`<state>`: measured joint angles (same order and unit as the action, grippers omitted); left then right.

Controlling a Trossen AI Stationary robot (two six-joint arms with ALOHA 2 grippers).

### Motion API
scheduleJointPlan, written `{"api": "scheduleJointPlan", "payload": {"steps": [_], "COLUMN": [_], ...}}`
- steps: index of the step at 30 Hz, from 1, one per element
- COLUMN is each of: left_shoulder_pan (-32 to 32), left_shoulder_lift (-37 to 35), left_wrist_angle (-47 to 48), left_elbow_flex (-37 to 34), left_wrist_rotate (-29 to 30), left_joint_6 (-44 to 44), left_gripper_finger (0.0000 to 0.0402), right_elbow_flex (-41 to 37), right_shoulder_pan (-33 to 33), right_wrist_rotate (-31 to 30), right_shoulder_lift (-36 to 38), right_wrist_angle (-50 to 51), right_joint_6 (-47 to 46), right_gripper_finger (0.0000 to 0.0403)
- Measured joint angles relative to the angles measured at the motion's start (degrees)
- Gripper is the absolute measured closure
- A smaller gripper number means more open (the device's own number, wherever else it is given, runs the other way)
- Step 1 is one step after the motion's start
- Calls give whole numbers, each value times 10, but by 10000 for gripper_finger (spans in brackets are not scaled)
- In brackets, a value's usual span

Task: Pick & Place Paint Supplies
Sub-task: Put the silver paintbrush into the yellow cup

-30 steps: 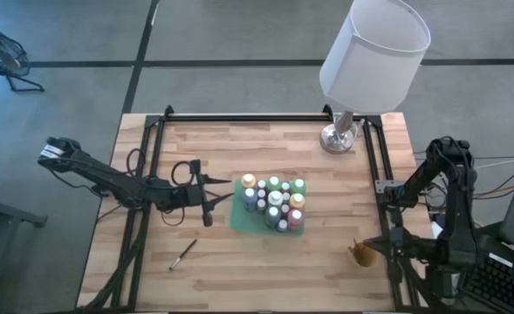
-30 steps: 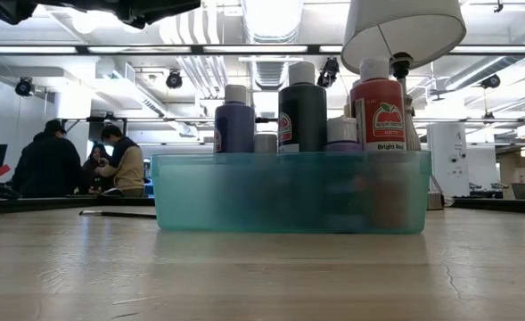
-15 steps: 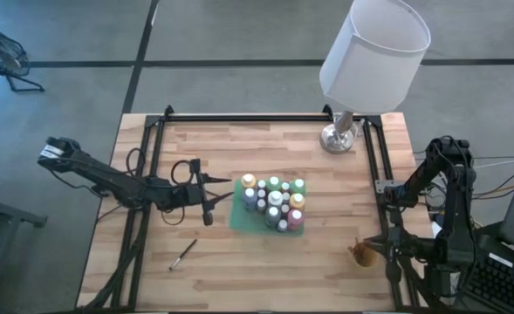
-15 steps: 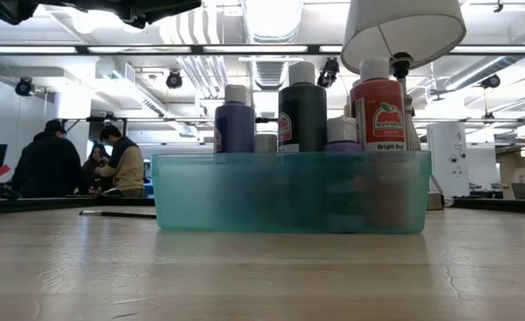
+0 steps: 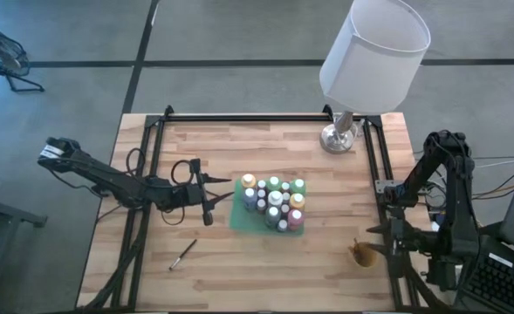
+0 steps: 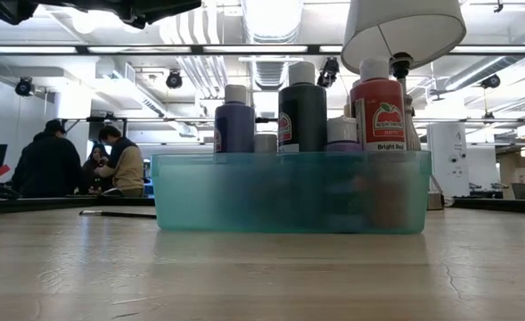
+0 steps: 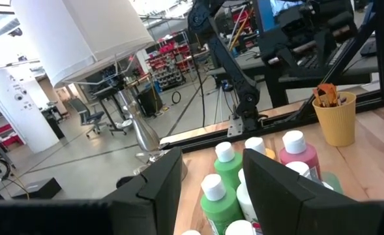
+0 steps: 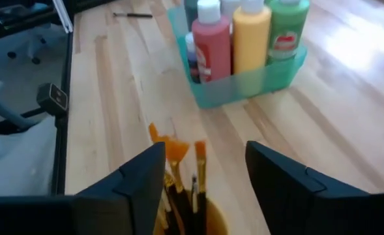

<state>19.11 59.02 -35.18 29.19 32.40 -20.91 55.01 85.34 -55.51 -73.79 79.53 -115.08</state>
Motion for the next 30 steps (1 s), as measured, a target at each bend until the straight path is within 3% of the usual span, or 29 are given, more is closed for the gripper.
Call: {"api": "scheduleJointPlan", "payload": {"steps": [4, 8, 13, 20, 25, 30], "left_shoulder_pan": [0, 0, 0, -27, -86, -172], "left_shoulder_lift": [0, -1, -2, -2, -2, -2], "left_wrist_angle": [12, 95, 308, 674, 914, 1021], "left_elbow_flex": [1, 24, 77, 183, 249, 263], "left_wrist_rotate": [9, 53, 120, 131, 85, -21], "left_joint_6": [1, 31, 112, 308, 419, 437], "left_gripper_finger": [234, 234, 235, 236, 236, 236], "right_elbow_flex": [16, 24, 24, 24, 24, 24], "right_shoulder_pan": [-1, -5, -20, -51, -64, -67], "right_wrist_rotate": [-18, -48, -65, -69, -77, -77], "right_shoulder_lift": [27, 60, 95, 127, 135, 133], "right_wrist_angle": [34, 35, 36, 35, 34, 32], "right_joint_6": [13, 60, 108, 161, 180, 183], "right_gripper_finger": [188, 188, 198, 208, 205, 195]}}
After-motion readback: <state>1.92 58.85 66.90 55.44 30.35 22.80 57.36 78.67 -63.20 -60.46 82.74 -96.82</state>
